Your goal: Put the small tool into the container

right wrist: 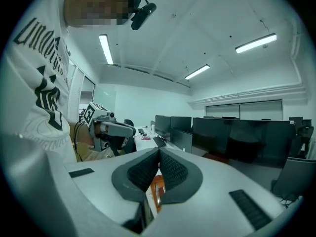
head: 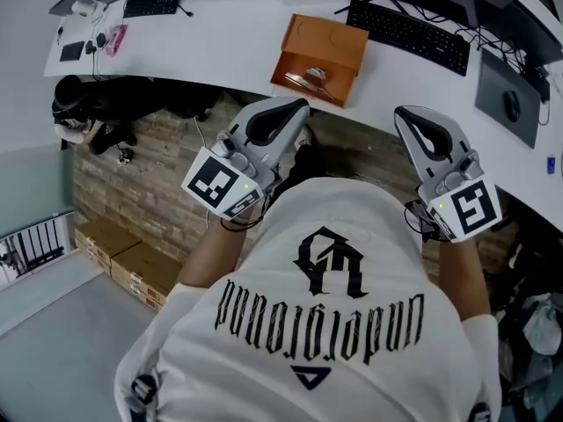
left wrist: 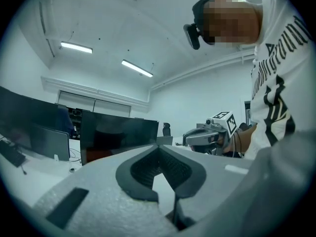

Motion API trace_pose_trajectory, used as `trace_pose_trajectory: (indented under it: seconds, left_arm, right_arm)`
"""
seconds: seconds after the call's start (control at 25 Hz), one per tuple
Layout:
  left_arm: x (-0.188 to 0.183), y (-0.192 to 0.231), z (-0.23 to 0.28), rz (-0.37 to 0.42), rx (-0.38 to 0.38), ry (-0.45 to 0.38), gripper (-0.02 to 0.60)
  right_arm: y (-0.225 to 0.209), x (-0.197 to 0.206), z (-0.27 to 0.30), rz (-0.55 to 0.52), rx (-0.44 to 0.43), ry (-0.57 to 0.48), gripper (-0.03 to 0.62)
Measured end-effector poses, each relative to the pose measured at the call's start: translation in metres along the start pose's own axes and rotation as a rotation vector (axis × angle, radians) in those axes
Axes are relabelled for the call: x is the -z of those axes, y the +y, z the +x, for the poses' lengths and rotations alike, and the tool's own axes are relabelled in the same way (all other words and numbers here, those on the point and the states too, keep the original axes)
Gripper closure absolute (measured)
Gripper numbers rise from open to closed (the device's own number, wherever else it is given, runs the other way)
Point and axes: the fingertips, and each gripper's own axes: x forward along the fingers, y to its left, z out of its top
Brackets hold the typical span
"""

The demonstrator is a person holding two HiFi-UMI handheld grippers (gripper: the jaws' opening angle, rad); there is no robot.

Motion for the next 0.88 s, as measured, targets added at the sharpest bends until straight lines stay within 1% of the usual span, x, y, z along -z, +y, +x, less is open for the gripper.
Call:
trace_pose_trajectory:
  seconds: [0.08,0.16,0.32,0.48,0.64,0.76,0.88]
  left_arm:
    - [0.004,-0.024,-0.005,-0.007,-0.015,0.000,0.566]
    - [0.005,-0.044,-0.012,-0.009,-0.031,0.004,0.566]
    - [0.002,-0.072,-0.027,0.002,-0.054,0.015,0.566]
    - [-0.004,-0.088,-0.029,0.013,-0.027,0.017,0.566]
    - [-0.010,-0.108,-0.028,0.023,0.022,0.003,0.566]
    - [-0.009,-0.110,-0.039,0.027,0.040,0.001,0.566]
    - [-0.006,-0.107,-0.061,0.019,0.042,0.003,0.566]
  right_arm:
    - [0.010,0.009,-0.018,-0.001,-0.020,0.011,0.579]
    - [0.018,0.013,-0.032,0.018,-0.033,0.000,0.579]
    - [0.036,0.010,-0.051,0.022,-0.054,-0.022,0.579]
    - [0.051,0.006,-0.060,0.012,-0.053,-0.042,0.579]
    - [0.066,0.013,-0.067,0.019,-0.047,-0.022,0.579]
    - [0.080,0.007,-0.066,0.024,-0.032,-0.041,0.579]
    - [0.100,0.003,-0.061,0.021,-0.028,-0.035,0.579]
